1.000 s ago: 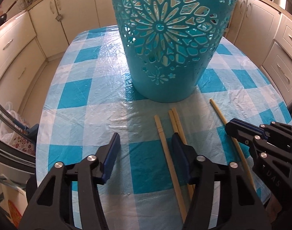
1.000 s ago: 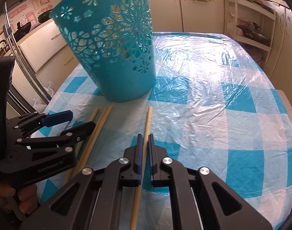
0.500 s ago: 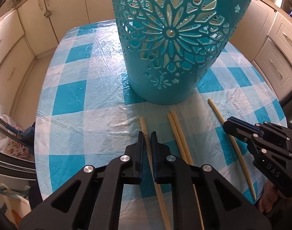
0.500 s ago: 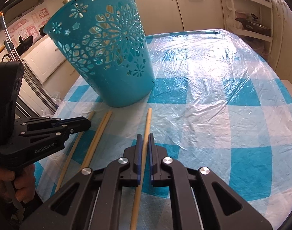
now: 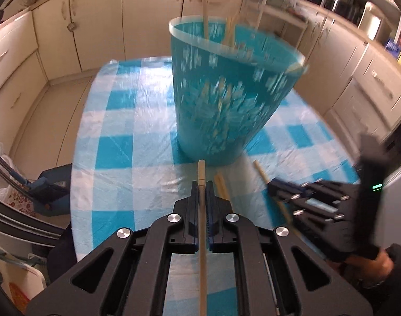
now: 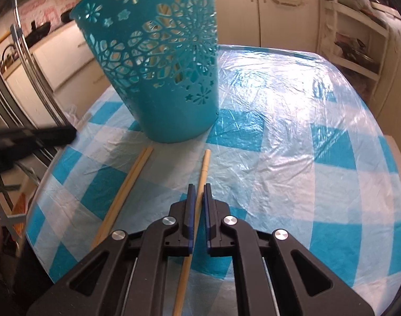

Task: Organize utensils
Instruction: 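Carry the left tool's chopstick into the basket and release while the right tool holds its chopstick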

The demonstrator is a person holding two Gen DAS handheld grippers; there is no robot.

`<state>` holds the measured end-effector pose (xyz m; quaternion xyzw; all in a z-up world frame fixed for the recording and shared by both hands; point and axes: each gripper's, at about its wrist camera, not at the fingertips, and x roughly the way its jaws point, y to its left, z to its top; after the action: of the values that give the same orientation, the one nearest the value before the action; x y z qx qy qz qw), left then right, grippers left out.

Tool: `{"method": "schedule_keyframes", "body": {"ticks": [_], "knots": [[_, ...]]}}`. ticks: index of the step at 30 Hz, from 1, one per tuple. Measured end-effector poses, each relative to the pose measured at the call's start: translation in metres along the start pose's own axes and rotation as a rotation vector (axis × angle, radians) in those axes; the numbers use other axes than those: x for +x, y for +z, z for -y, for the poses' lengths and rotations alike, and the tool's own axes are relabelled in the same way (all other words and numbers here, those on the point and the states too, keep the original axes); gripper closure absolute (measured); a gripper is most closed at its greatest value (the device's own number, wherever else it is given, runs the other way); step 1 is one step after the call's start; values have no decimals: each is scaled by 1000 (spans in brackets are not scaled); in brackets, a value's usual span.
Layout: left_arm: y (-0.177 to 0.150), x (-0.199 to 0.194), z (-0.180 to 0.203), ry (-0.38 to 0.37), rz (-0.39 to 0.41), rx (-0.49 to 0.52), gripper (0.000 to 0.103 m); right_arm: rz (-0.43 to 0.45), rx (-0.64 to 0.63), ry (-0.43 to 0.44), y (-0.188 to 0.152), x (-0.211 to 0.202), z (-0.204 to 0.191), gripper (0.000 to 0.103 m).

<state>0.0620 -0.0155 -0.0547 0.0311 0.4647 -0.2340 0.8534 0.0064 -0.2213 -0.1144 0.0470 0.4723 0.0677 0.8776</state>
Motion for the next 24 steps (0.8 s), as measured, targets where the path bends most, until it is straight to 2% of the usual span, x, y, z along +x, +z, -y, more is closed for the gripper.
{"method": "schedule_keyframes", "body": {"ticks": [6,12,15,18,24], "knots": [[43,-68,2,-79,196,-43,98,25,44,52,-2,2,11,96],[90,-104,17,-107,383,-45,98,28,52,56,-2,2,14,96],[108,-113,23,-96,474,-57,98,29,82,88,-3,2,18,96],[128,-117,29,-49,579,-86,98,29,102,111,-4,2,22,96],[160,-100,37,51,705,-127,98,31,125,136,-5,1,26,96]]}}
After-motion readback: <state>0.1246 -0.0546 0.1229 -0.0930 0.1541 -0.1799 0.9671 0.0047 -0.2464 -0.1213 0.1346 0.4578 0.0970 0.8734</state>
